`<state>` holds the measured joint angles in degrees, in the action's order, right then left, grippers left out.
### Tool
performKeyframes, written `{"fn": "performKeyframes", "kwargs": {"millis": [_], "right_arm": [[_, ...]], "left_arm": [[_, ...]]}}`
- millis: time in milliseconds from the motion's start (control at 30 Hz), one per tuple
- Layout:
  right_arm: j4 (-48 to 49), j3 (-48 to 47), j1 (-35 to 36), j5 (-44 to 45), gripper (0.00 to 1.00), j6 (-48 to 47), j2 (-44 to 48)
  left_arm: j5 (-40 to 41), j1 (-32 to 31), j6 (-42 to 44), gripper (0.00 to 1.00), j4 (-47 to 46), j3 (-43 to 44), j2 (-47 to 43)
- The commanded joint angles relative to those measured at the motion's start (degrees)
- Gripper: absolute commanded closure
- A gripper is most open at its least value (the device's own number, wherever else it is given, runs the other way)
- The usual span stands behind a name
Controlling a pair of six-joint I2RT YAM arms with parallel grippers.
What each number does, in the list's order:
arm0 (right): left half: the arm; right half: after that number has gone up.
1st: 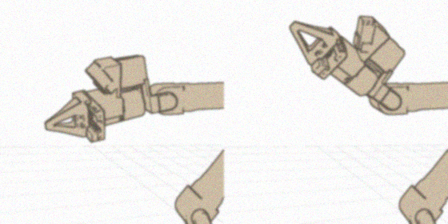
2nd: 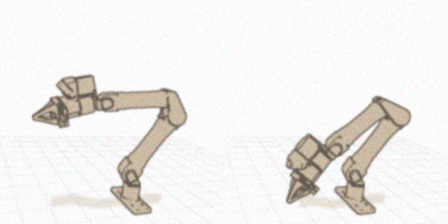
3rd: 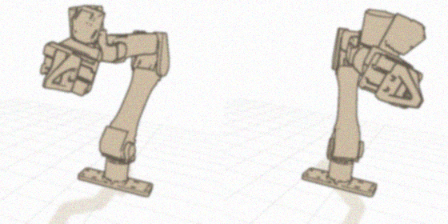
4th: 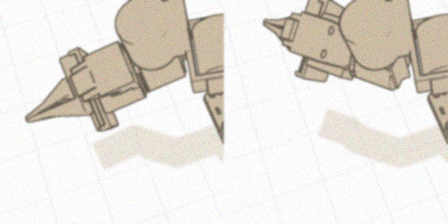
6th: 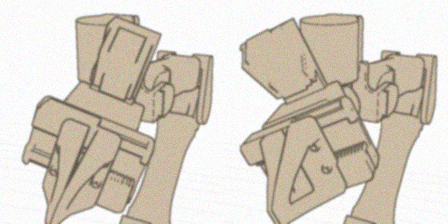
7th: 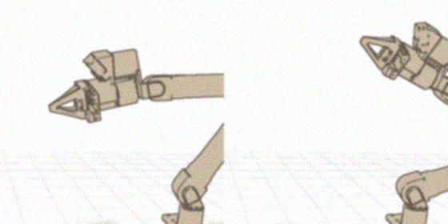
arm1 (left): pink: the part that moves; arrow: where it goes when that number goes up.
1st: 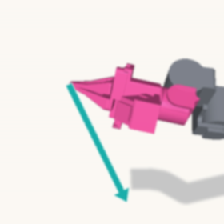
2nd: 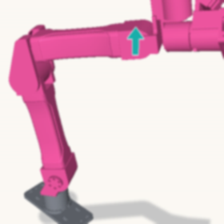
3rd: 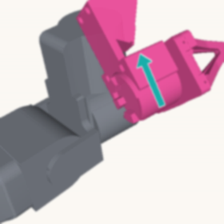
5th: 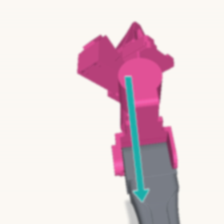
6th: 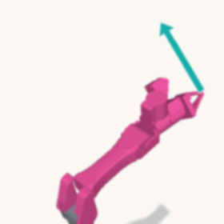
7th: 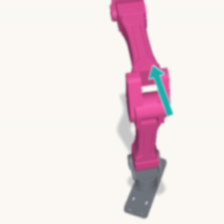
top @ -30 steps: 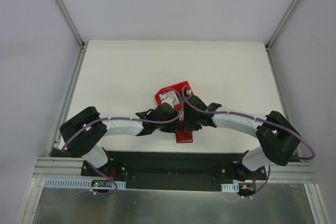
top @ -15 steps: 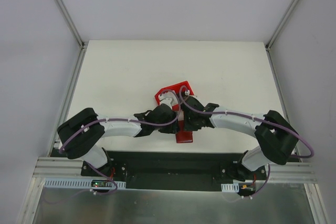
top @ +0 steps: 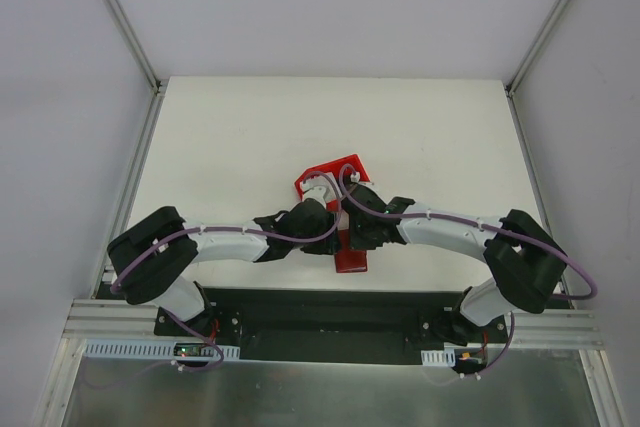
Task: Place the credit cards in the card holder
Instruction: Close the card holder at the center of the board.
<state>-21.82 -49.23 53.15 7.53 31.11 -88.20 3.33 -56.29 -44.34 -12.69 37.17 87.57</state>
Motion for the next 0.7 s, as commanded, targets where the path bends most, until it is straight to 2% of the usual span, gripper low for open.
{"fn": "performKeyframes", "kwargs": {"millis": [0, 200, 433, 600, 667], "right_arm": [[-3.0, 4.4, 0.1, 6.0, 0.80, -0.1, -5.8], [-3.4, 4.1, 0.0, 6.4, 0.79, -0.4, -6.3], [-4.5, 3.9, 0.2, 9.1, 0.84, -3.2, -7.9], [-0.9, 4.6, 0.1, 4.8, 0.85, -3.5, -5.8], [-0.2, 4.6, 0.1, 3.9, 0.81, -2.7, -4.1]], "left_arm": [[1.4, -0.4, 0.4, 0.52, 2.6, -1.1, -1.0], [1.3, -0.4, 0.5, 0.52, 2.5, -1.3, -1.3], [1.2, -0.3, 0.4, 0.52, 2.6, -1.4, -1.4], [1.2, -0.4, 0.8, 0.52, 3.1, -1.0, -1.7], [1.1, -0.4, 1.0, 0.52, 3.5, -0.6, -1.9]]}}
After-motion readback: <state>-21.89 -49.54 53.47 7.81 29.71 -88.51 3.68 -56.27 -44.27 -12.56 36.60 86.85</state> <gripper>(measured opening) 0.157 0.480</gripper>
